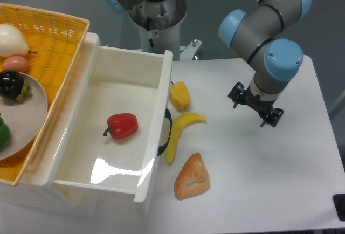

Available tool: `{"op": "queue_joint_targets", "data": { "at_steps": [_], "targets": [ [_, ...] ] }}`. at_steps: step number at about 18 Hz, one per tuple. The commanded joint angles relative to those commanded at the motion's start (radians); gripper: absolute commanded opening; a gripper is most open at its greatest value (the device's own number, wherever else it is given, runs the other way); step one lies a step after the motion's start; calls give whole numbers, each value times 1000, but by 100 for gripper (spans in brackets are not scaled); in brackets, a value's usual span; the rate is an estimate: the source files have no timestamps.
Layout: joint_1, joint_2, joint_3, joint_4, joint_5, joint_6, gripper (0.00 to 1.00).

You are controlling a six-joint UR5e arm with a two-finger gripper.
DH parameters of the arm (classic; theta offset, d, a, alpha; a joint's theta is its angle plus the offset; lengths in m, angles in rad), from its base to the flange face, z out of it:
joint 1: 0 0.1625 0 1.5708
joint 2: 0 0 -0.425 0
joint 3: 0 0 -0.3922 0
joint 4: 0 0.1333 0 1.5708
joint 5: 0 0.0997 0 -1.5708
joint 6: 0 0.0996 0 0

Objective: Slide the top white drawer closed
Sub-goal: 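Move the gripper toward the front face of the open white drawer, then lower the gripper against the drawer's front panel beside the banana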

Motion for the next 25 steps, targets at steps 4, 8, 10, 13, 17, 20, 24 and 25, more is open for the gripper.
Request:
{"op": "queue_joint_targets", "data": {
  "at_steps": [4,8,10,13,17,20,24,25],
  "targets": [
    [0,-5,0,0,-30,-103,100],
    [0,-11,0,-5,-70,-178,100],
    [-2,-14,5,-5,-93,-248,92],
    [-2,-12,5,-11,-144,-288,68],
    [-2,-6,6,-12,-204,-353,55],
    [-9,-2,9,-26,-258,-402,43],
    [-54,-2,12,-26,-291,-503,33],
    [-61,0,12,-26,-310,-518,32]
  ]
}}
